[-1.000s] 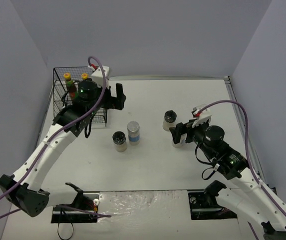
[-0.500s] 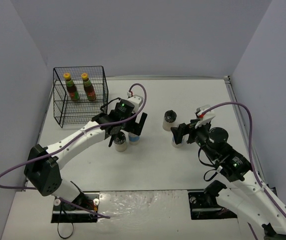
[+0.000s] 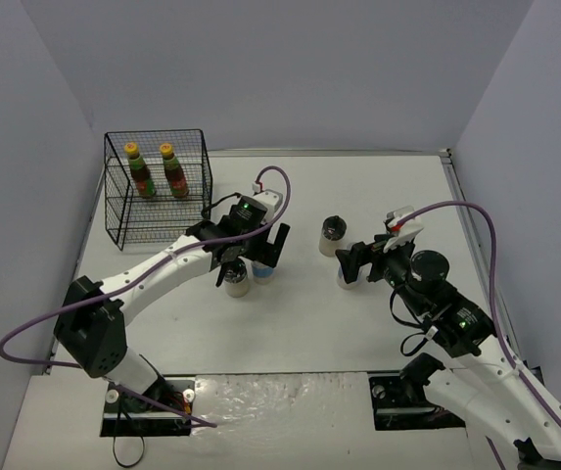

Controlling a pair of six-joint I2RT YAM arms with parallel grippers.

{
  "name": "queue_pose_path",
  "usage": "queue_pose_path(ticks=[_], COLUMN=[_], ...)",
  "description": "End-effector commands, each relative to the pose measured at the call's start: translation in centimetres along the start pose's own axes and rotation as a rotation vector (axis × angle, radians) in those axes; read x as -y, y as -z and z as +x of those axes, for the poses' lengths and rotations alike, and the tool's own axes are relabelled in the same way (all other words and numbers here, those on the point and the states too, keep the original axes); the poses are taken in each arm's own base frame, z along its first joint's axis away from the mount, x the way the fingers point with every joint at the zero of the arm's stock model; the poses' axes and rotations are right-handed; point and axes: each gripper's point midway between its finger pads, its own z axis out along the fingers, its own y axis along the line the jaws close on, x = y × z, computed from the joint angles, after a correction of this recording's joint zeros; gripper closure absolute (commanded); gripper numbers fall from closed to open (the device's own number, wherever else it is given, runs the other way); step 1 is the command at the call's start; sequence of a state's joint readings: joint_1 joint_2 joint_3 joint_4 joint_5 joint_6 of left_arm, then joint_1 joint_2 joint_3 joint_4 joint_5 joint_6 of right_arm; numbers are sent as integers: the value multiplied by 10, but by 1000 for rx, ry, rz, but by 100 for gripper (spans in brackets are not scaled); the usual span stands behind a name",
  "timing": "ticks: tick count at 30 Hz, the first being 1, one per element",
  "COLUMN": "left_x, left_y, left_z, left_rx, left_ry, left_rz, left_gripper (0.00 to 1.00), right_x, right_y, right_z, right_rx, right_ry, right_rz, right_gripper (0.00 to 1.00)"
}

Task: Organize the condiment bottles

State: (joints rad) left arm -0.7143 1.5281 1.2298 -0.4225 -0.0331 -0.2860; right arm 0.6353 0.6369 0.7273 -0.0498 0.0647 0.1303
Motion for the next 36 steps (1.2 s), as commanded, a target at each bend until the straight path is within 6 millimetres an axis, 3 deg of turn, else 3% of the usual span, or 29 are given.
queue_pose_path(ticks=[1, 5, 9, 13, 16, 17, 20, 24, 26, 30, 32, 36], left_x=[13, 15, 17, 19, 18, 14, -3, -53, -89, -154, -171, -226], left_y=[10, 10, 16, 36, 68, 77, 123, 169, 189, 209, 211, 216], left_z=[-33, -34, -42, -66, -104, -109, -151, -179, -185, -184, -184, -180], left_rx=[83, 83, 98, 157, 247, 256, 377, 468, 499, 510, 511, 532], left_ry=[17, 16, 16, 5, -3, -5, 14, 88, 151, 244, 269, 318], left_rz=[41, 43, 46, 58, 50, 26, -38, -186, -256, -386, -406, -479], left_gripper=[14, 28, 49, 79, 88, 90, 92, 94, 96, 98, 98, 98], right_x=[-1, -1, -1, -1, 0, 0, 1, 1, 0, 0, 0, -2], right_y=[1, 2, 3, 4, 4, 5, 7, 8, 8, 7, 6, 4], right_z=[-28, -28, -29, -30, -31, -31, -33, -35, -35, -34, -33, -31], right_rx=[84, 88, 92, 95, 99, 103, 110, 117, 116, 111, 108, 98], right_ry=[-10, -13, -12, -11, -13, -15, -16, -18, -17, -17, -16, -9], right_rz=[5, 6, 3, 6, 8, 9, 12, 13, 9, 8, 5, -6], right_gripper=[0, 0, 0, 0, 0, 0, 0, 0, 0, 0, 0, 0])
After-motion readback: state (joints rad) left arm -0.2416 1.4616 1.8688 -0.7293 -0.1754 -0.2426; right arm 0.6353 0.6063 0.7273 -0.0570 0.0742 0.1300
